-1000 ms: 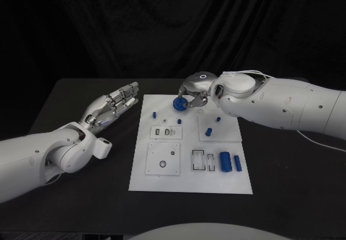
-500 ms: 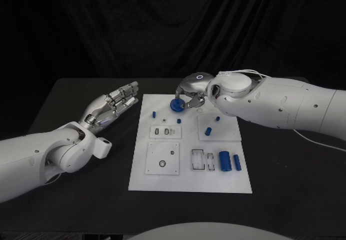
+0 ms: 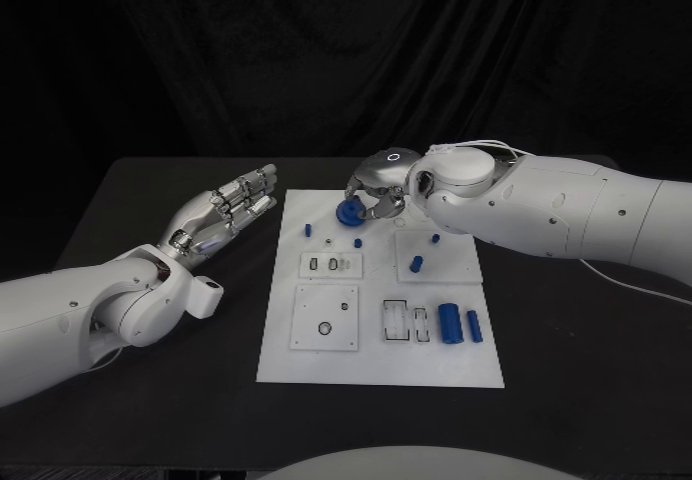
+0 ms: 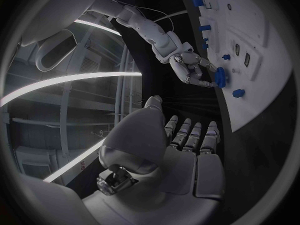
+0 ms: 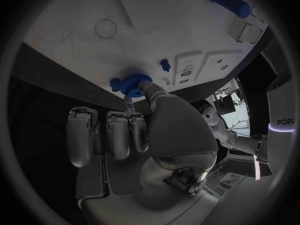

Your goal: Assemble the parts on the task board

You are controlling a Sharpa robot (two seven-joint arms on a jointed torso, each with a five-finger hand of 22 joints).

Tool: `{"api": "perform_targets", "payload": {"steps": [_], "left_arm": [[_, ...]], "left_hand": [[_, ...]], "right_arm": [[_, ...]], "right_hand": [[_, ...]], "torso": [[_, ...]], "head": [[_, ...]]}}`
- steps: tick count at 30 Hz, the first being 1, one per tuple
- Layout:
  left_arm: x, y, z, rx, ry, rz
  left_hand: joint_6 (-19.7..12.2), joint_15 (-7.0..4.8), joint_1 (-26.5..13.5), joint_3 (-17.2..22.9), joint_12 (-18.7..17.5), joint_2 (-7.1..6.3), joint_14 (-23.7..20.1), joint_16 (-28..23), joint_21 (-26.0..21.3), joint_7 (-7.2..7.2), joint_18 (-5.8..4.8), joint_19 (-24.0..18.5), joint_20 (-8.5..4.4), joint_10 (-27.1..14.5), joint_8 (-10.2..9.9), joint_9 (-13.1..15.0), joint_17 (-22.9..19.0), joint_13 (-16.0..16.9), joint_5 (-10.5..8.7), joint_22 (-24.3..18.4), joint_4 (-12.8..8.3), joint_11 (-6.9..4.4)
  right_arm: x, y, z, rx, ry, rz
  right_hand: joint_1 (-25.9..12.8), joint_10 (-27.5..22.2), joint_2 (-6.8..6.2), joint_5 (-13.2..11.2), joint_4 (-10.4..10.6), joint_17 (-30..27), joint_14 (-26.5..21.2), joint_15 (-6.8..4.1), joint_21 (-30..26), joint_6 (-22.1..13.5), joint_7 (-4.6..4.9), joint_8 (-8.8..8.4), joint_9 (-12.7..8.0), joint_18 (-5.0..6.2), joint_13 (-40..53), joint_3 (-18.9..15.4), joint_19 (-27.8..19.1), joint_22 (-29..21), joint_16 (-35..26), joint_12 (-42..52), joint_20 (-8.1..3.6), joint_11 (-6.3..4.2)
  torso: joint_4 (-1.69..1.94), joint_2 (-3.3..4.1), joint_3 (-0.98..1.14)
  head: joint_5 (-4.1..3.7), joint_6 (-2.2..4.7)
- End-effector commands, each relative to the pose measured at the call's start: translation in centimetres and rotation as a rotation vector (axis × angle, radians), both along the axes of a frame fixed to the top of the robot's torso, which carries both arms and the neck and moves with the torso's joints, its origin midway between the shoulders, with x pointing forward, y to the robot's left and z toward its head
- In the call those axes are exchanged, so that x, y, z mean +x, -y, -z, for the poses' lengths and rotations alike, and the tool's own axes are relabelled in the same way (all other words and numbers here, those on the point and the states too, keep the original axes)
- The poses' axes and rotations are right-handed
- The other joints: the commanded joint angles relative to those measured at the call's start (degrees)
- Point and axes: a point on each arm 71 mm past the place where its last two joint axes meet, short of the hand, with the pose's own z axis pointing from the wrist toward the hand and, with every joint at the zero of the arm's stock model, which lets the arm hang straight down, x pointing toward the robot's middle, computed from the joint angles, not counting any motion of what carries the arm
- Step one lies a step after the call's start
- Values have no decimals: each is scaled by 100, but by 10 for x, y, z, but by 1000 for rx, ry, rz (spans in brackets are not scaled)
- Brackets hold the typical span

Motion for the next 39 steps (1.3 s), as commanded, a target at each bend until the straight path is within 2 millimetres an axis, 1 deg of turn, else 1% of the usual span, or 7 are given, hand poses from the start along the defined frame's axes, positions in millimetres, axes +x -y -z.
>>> {"api": "perform_targets", "payload": {"steps": [1,7,17,21,25,31,39], "left_arm": [[-3,2,-9,-64,101,36],[-3,2,-9,-64,102,36],[-3,2,-9,-64,100,39],[-3,2,-9,-64,100,39],[-3,2,-9,-64,100,39],[-3,1,-9,-64,100,38],[-3,1,-9,-64,100,36]], "left_hand": [[-47,39,75,21,-29,4,-2,25,26,6,106,-14,44,-28,13,-3,8,-3,34,6,1,-5],[-45,42,83,26,-29,4,-2,25,13,10,106,-34,43,-29,14,-2,8,-3,47,0,-3,-4],[-31,49,92,33,-32,7,6,32,10,27,104,-39,36,-33,17,0,10,-4,63,-1,-6,0],[-31,49,92,33,-32,7,6,32,10,27,104,-39,36,-33,17,0,10,-4,63,-1,-6,0],[-41,50,94,35,-32,8,8,35,12,32,104,-38,35,-33,16,-1,11,-4,66,-1,-6,0],[-40,50,97,37,-30,9,9,35,15,36,104,-34,35,-32,16,-1,11,-3,69,0,-7,0],[-46,51,99,39,-32,9,11,37,19,39,104,-27,36,-35,16,-2,12,-4,72,2,-8,1]], "right_arm": [[1,1,4,-26,-17,31],[1,0,6,-28,-20,32],[2,0,6,-31,-19,43],[2,0,5,-24,-13,38],[2,-1,5,-22,-11,35],[1,1,6,-28,-19,35],[0,6,8,-30,-28,35]], "right_hand": [[-30,597,-47,-14,-2,1509,606,33,-35,-65,2,-42,-49,17,1507,45,230,1304,16,15,51,-6],[-35,597,-65,-36,-3,1509,606,34,-90,-195,-4,-154,-146,30,1507,89,196,1286,16,15,56,-5],[-17,597,-27,42,-5,1509,606,46,-142,-280,7,-169,-231,43,1507,169,164,1268,16,15,63,-3],[-30,597,-37,54,-13,1509,606,34,-168,-580,-34,-176,-391,49,1507,216,154,1263,16,15,59,-27],[-46,597,-9,64,3,1509,606,28,-175,-647,-45,-171,-437,50,1507,235,151,1261,16,15,54,-37],[-21,597,37,144,-14,1509,606,20,-210,-625,-53,-148,-477,59,1507,297,130,1250,16,15,46,-47],[27,597,31,187,-69,1509,606,15,-218,-648,-64,-155,-521,60,1507,347,126,1249,16,15,41,-52]], "torso": [[1,3,5],[1,2,5],[-4,2,3],[1,2,3],[3,2,3],[-2,1,3],[-7,1,3]], "head": [[3,-18],[4,-23],[6,-40],[3,-42],[4,-42],[11,-41],[31,-43]]}}
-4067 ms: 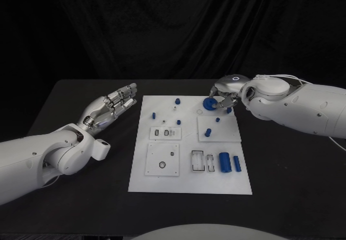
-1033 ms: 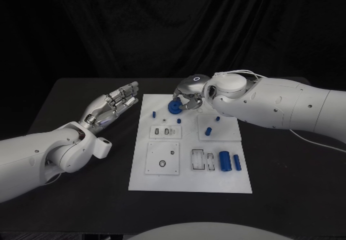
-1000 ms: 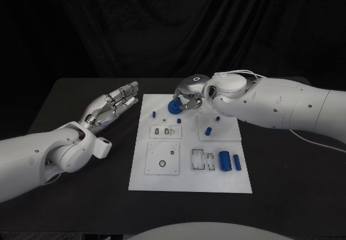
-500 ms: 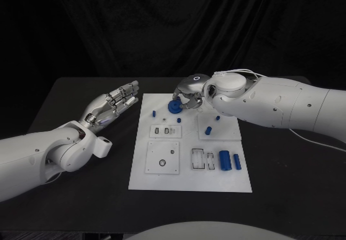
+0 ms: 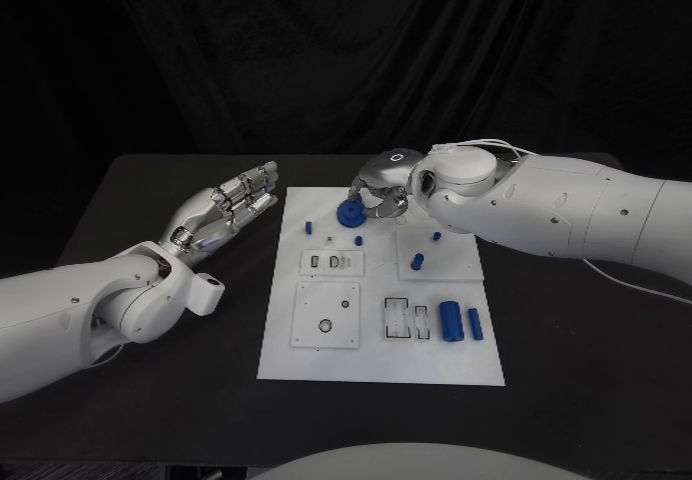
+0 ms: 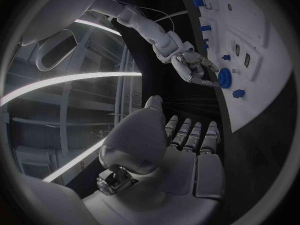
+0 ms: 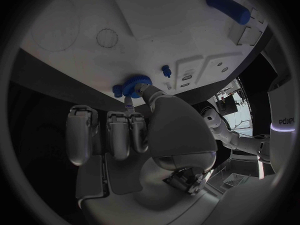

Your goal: Assemble the parts on the task board

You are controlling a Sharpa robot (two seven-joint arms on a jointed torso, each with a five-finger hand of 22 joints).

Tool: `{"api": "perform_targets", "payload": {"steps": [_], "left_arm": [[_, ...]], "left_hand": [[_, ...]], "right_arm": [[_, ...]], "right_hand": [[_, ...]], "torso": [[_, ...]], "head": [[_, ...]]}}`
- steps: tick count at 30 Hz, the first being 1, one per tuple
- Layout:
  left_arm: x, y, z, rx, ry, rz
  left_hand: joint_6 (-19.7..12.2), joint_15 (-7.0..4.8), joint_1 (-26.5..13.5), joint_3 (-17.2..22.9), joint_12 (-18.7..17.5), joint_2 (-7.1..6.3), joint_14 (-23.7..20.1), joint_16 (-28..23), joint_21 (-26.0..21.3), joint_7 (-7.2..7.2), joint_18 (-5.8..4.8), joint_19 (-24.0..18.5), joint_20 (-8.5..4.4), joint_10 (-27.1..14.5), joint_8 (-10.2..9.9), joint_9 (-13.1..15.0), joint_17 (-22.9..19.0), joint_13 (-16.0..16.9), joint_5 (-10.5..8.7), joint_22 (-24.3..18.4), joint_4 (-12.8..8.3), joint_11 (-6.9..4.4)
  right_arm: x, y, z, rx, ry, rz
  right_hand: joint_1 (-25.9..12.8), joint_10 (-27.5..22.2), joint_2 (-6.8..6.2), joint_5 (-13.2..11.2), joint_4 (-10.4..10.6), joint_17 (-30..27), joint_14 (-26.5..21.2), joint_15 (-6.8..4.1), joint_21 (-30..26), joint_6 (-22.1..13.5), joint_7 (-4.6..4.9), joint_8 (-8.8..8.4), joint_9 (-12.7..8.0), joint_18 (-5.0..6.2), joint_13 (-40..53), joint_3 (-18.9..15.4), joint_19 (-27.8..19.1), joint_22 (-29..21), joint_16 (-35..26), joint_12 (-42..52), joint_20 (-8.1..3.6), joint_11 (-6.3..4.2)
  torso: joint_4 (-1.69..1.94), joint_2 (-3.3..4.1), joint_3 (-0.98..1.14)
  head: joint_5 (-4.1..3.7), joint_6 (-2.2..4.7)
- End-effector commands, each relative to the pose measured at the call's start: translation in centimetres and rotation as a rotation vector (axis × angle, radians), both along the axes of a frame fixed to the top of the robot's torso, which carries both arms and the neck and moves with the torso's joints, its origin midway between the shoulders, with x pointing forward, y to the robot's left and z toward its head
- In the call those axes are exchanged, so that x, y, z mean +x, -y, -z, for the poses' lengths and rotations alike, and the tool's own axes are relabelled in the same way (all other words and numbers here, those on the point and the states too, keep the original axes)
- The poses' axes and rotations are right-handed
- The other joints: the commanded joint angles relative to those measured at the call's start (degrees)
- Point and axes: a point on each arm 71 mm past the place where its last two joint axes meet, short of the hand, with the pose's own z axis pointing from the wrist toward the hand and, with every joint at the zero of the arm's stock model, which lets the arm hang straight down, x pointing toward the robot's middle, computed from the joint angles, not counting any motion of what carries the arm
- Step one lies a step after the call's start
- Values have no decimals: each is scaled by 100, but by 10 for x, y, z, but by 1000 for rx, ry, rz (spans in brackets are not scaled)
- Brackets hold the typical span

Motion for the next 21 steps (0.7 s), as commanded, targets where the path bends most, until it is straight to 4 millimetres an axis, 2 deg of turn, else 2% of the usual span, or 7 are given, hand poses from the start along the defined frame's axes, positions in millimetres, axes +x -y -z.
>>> {"api": "perform_targets", "payload": {"steps": [1,9,13,18,21], "left_arm": [[-3,1,-9,-63,102,33],[-3,1,-9,-63,102,34],[-3,1,-9,-63,102,34],[-3,0,-9,-62,102,32],[-3,-1,-9,-61,102,30]], "left_hand": [[-24,42,54,40,-32,10,3,37,20,17,103,-6,16,-35,16,-2,7,-4,29,3,-8,1],[-28,43,58,42,-32,10,6,40,24,21,104,-1,17,-36,15,-2,7,-4,33,5,-10,2],[-28,43,58,42,-32,10,6,40,24,21,104,-1,17,-36,15,-2,7,-4,33,5,-10,2],[-28,43,58,42,-32,10,6,40,24,21,104,-1,17,-36,15,-2,7,-4,33,5,-10,2],[-35,44,63,46,-32,12,9,43,26,24,104,3,20,-37,14,-3,8,-4,38,6,-11,4]], "right_arm": [[-1,2,3,-12,-8,11],[-1,6,5,-20,-21,17],[-2,8,6,-14,-17,16],[-2,13,5,5,-1,14],[-2,16,4,16,10,13]], "right_hand": [[35,597,37,45,-27,1509,606,10,-39,-15,-36,-12,-25,63,1508,66,99,1246,17,15,17,-63],[-7,597,43,79,-30,1509,606,1,-30,154,-17,42,-62,59,1508,115,108,1252,17,15,4,-63],[-47,597,39,77,-28,1509,606,12,-15,314,14,82,-75,54,1508,142,121,1258,17,15,9,-43],[-78,597,47,43,-67,1509,606,32,3,737,44,213,-37,48,1508,176,138,1266,17,15,28,-19],[-84,597,46,33,-68,1509,606,35,-13,767,50,223,-32,52,1508,173,127,1260,17,15,29,-14]], "torso": [[-4,0,-1],[0,-1,2],[-3,-1,0],[-2,0,-1],[-6,0,1]], "head": [[8,-1],[1,-6],[-1,-3],[18,-16],[37,-25]]}}
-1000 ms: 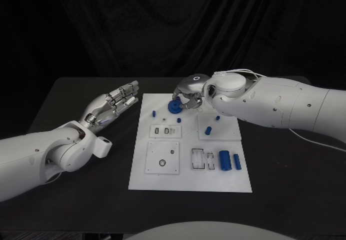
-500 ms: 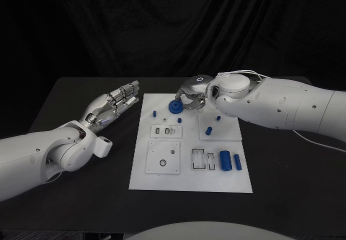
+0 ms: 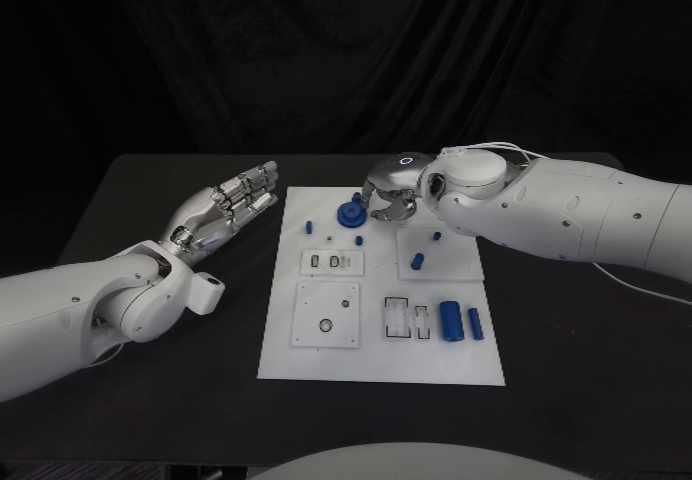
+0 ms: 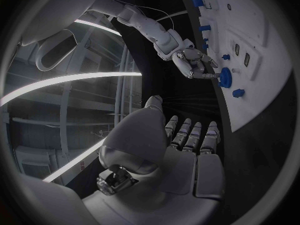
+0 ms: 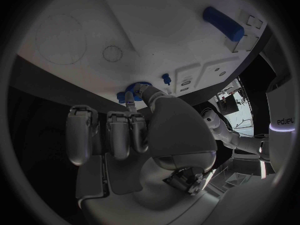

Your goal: Assemble the parts on the task board

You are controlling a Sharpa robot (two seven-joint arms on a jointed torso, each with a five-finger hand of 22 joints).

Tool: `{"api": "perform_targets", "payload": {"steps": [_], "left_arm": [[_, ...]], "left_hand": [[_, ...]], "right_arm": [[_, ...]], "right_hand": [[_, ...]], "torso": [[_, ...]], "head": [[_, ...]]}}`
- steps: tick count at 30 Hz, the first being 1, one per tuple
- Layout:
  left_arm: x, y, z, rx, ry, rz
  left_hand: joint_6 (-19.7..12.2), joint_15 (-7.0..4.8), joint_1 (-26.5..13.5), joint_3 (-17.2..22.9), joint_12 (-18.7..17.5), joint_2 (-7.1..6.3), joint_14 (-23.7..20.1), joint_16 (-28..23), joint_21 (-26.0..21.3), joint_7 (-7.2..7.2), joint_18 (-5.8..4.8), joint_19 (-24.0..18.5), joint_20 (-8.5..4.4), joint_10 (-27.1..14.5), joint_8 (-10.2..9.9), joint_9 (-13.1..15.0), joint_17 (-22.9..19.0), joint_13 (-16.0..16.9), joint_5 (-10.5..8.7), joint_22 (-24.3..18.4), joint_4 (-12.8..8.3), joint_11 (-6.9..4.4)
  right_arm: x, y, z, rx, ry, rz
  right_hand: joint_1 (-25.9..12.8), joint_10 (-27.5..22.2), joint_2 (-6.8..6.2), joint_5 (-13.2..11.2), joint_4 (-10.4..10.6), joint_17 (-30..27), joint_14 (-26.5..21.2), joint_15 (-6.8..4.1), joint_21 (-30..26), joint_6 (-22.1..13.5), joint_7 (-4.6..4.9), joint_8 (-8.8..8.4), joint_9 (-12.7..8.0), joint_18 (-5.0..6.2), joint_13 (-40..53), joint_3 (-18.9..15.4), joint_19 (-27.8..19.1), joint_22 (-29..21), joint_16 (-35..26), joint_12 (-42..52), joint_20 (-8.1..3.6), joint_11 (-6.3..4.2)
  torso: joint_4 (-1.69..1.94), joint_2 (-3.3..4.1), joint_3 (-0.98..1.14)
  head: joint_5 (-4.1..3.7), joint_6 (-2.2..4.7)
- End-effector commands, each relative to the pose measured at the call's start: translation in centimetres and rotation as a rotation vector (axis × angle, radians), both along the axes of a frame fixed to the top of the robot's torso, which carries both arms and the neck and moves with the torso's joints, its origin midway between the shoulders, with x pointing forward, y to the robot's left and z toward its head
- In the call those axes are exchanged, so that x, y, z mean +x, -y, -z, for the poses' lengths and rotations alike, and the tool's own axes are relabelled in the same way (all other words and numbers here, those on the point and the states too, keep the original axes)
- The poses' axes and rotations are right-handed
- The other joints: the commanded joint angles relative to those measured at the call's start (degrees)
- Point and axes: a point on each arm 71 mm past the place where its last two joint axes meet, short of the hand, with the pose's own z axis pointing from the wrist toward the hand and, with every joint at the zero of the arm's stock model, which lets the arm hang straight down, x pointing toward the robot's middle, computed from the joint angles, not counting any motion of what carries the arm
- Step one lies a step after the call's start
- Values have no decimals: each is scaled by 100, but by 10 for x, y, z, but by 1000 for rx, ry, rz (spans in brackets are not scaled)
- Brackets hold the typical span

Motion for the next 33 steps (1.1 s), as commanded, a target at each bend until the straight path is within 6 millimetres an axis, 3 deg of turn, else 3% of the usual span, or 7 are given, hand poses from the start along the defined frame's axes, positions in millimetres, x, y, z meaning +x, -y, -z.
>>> {"api": "perform_targets", "payload": {"steps": [1,10,14,16,20,27,33], "left_arm": [[-3,0,-9,-62,102,31],[-3,-3,-9,-60,103,25],[-4,-3,-9,-61,104,27],[-4,-2,-10,-63,104,28],[-4,-1,-10,-65,105,31],[-3,2,-9,-68,105,39],[-3,3,-9,-71,105,44]], "left_hand": [[-35,44,63,31,-32,12,9,20,26,24,104,3,20,-37,14,-3,8,-4,38,6,5,4],[-40,45,65,33,-32,14,7,18,25,26,104,1,22,-38,13,-4,7,-4,40,6,4,4],[-37,45,69,36,-32,15,6,17,25,26,104,1,24,-38,13,-3,7,-4,43,6,3,5],[-26,46,73,40,-27,19,12,24,28,27,105,5,25,-35,15,-2,9,-3,46,7,1,6],[-20,52,94,58,-26,32,20,30,34,22,106,13,29,-35,17,0,10,-2,59,9,-7,0],[-9,55,111,72,-24,39,22,32,34,18,106,13,32,-35,20,1,10,-2,71,9,-14,-6],[-10,61,127,84,-25,44,28,38,42,18,105,23,35,-37,20,1,12,-2,82,12,-23,-6]], "right_arm": [[-1,3,-2,27,34,-4],[-5,15,-17,123,136,-27],[-8,30,-31,138,165,-9],[-11,42,-38,136,170,14],[-17,69,-46,123,162,68],[-28,120,-47,122,163,154],[-37,158,-41,142,183,221]], "right_hand": [[-54,596,15,-18,-5,1509,606,35,7,34,1,18,7,52,1508,15,127,1260,16,15,29,28],[-46,596,-3,-175,-30,1509,606,37,30,52,-1,-15,-5,46,1508,0,144,1269,16,15,36,33],[-167,596,-27,-751,75,1509,606,28,90,69,-16,-87,-35,30,1508,-143,190,1291,16,15,31,21],[-252,596,-79,-1272,179,1509,606,-1,132,-32,-32,-194,-116,18,1508,-290,225,1306,16,15,7,8],[-329,596,-101,-1737,336,1509,606,-58,229,-130,-73,-218,-224,-8,1508,-492,296,1341,16,15,-46,-23],[-414,596,-78,-1922,621,1509,606,-67,702,-27,-131,-189,-354,-136,1508,-847,585,1510,16,15,-80,-88],[-393,596,-72,-1825,676,1466,597,-104,702,-1,-161,-191,-391,-136,1508,-926,585,1510,-37,15,-101,-114]], "torso": [[-7,-1,2],[-23,-11,-2],[-24,-14,-4],[-29,-17,-8],[-24,-15,-13],[-11,9,6],[-23,-2,4]], "head": [[25,-9],[29,49],[27,61],[43,89],[15,114],[-43,131],[1,41]]}}
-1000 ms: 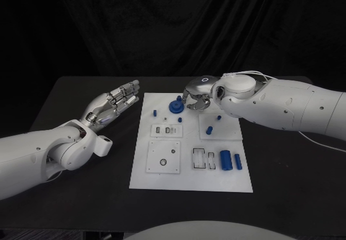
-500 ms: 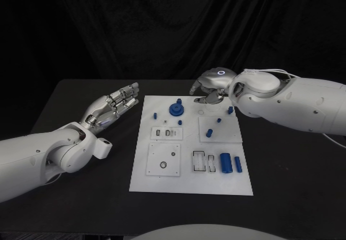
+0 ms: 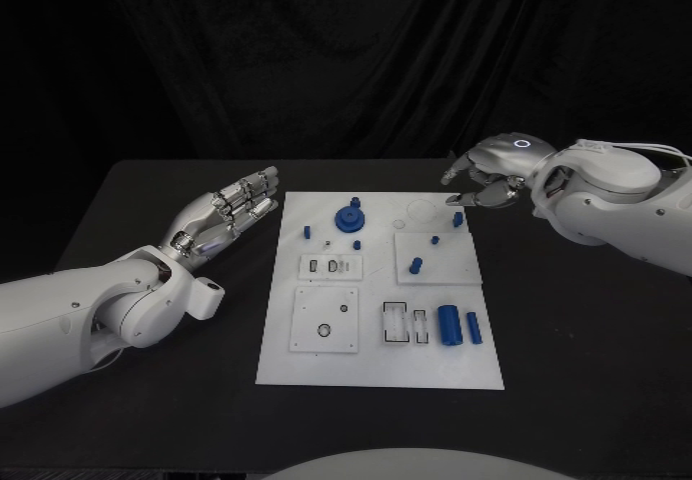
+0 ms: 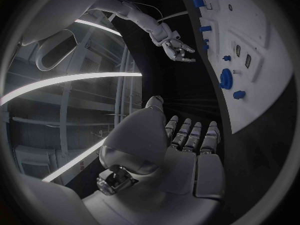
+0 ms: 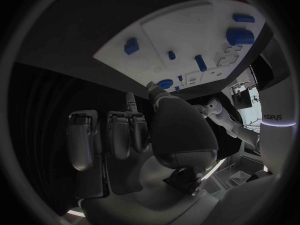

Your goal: Assemble the parts on the task board

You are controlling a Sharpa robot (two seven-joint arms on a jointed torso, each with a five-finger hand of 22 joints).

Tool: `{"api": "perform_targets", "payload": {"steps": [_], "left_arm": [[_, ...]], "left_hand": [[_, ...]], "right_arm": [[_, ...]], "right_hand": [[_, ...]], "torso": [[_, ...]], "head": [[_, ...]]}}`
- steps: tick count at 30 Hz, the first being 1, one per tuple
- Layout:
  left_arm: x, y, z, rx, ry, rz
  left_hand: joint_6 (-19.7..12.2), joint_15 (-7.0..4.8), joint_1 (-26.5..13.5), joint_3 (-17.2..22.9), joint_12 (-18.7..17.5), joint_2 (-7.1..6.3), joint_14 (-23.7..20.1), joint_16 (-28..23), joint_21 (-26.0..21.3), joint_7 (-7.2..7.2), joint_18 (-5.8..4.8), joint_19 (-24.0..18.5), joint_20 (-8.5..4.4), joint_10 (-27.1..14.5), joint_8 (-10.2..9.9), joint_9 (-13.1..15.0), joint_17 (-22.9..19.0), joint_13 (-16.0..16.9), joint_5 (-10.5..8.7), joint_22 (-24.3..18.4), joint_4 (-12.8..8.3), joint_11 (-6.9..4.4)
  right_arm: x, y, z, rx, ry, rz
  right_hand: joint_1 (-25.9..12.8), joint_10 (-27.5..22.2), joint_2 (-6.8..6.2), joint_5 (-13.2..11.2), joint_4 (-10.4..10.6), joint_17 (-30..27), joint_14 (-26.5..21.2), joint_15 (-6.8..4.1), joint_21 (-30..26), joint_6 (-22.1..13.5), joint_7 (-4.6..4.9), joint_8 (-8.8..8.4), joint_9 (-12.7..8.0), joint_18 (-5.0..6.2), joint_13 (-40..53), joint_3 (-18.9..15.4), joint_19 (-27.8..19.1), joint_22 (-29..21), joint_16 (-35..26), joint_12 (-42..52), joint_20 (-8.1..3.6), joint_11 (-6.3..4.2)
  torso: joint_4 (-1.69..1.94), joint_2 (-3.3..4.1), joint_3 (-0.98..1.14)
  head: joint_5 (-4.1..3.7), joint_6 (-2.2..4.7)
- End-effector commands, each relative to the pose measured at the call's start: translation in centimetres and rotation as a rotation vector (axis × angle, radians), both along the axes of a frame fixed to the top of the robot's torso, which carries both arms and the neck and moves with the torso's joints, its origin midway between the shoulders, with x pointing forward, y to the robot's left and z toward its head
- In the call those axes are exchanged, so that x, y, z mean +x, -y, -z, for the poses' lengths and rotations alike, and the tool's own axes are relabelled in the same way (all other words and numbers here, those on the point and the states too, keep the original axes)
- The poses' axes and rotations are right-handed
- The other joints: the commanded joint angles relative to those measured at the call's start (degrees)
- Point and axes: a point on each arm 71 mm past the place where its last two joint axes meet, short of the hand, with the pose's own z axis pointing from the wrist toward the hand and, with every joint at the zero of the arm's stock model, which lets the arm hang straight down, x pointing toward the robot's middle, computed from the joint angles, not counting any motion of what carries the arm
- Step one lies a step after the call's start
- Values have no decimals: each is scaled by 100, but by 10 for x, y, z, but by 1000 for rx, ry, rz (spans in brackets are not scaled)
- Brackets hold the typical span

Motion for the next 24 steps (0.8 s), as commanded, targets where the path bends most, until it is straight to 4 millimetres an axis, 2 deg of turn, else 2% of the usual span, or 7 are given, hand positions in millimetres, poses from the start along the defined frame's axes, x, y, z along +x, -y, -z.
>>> {"api": "perform_targets", "payload": {"steps": [1,5,9,13,17,24], "left_arm": [[-3,1,-9,-70,106,40],[-3,2,-9,-71,106,42],[-3,2,-9,-71,105,42],[-3,2,-9,-71,105,42],[-3,1,-9,-70,105,41],[-3,1,-9,-71,105,42]], "left_hand": [[11,41,59,28,-26,20,8,38,39,-2,105,23,36,-37,20,1,7,-3,33,6,1,-6],[12,44,63,31,-27,21,7,37,39,-3,105,22,37,-39,20,1,6,-3,35,6,-1,-7],[12,44,63,31,-27,21,7,37,39,-3,105,22,37,-39,20,1,6,-3,35,6,-1,-7],[9,46,71,35,-26,20,7,37,39,-3,105,22,39,-38,20,1,6,-3,41,6,-6,-7],[6,47,75,38,-27,20,8,37,39,-3,105,22,40,-39,19,1,6,-3,44,6,-9,-7],[11,49,82,43,-28,21,7,36,38,-3,104,20,42,-41,20,1,6,-3,49,5,-13,-5]], "right_arm": [[-3,13,1,27,44,49],[-4,29,8,23,37,81],[-3,36,14,17,28,98],[-3,39,21,7,8,105],[-3,39,24,2,-2,104],[-1,37,29,-8,-20,103]], "right_hand": [[0,595,-6,118,4,1457,593,-79,18,35,-17,9,-20,-40,1509,-56,604,1506,-46,15,-52,-53],[11,595,-12,136,6,1465,594,-86,18,35,-13,7,-26,-40,1509,-64,604,1506,-37,15,-59,-55],[12,595,-20,139,12,1469,595,-95,18,35,-5,6,-30,-40,1509,-73,604,1506,-31,15,-66,-51],[0,595,-28,119,42,1464,594,-104,18,51,17,12,-35,-40,1509,-99,604,1506,-36,15,-77,-39],[-18,595,-41,104,73,1457,593,-105,18,53,25,10,-40,-40,1509,-123,604,1506,-44,15,-82,-34],[-25,595,-65,56,107,1454,593,-108,18,66,32,14,-45,-40,1509,-156,604,1506,-46,15,-87,-29]], "torso": [[-12,-1,4],[-1,-9,1],[-2,-10,0],[14,-10,-5],[4,-9,-3],[3,-12,-10]], "head": [[23,-38],[10,-31],[17,-53],[2,-63],[21,-79],[3,-72]]}}
